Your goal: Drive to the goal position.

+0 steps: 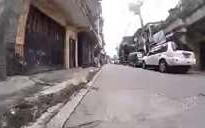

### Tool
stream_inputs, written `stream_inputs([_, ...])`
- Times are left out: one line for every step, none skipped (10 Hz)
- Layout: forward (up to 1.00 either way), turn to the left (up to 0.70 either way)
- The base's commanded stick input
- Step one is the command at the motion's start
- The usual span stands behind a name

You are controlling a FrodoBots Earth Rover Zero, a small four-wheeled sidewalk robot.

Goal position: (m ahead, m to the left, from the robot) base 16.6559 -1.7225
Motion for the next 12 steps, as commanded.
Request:
stream_inputs([1.00,0.00])
stream_inputs([1.00,0.00])
stream_inputs([1.00,0.00])
stream_inputs([1.00,0.00])
stream_inputs([1.00,0.00])
stream_inputs([1.00,0.00])
stream_inputs([1.00,0.00])
stream_inputs([1.00,0.08])
stream_inputs([1.00,0.27])
stream_inputs([1.00,0.27])
stream_inputs([1.00,0.27])
stream_inputs([1.00,0.27])
